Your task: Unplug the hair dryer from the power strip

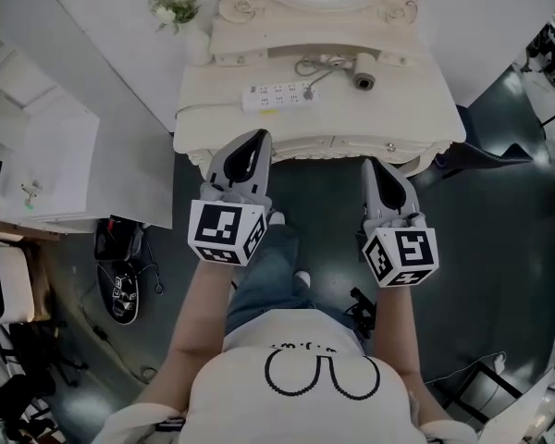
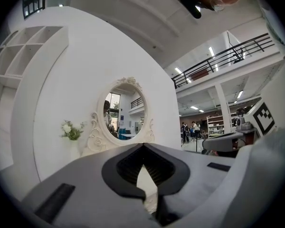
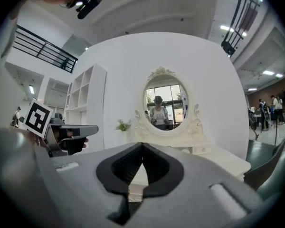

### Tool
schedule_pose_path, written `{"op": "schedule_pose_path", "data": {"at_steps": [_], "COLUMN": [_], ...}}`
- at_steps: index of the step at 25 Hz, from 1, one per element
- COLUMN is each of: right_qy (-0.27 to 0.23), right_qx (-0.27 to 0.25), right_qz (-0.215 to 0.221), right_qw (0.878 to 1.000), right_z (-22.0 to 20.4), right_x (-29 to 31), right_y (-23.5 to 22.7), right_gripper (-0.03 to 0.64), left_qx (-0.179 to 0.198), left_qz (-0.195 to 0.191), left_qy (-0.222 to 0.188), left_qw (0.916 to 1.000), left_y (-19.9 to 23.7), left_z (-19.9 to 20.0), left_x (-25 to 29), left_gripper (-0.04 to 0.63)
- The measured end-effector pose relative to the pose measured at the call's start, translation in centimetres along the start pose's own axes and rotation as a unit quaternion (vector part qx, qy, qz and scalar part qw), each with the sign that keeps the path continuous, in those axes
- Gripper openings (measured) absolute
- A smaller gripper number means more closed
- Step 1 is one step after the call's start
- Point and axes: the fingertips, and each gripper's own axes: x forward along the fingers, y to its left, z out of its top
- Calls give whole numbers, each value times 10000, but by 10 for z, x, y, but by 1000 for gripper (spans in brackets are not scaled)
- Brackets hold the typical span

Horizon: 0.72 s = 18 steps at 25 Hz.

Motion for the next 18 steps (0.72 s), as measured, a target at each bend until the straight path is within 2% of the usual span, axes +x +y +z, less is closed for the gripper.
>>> {"op": "schedule_pose_path", "data": {"at_steps": [5,12,18], "right_qy": [105,286,401], "right_qx": [-28,0,-93], "right_qz": [-43,-159,-303], "right_qw": [9999,9995,9987], "right_z": [-7,-10,-6], "right_x": [40,122,196], "right_y": [-18,-41,-55], "right_gripper": [0,0,0], "left_qx": [-89,-170,-205], "left_qz": [38,-241,-319], "left_qy": [128,325,522], "left_qw": [9999,9990,9979], "left_y": [30,79,136], "left_z": [-13,-23,-36], "left_x": [42,115,181], "left_gripper": [-3,-3,-2]}}
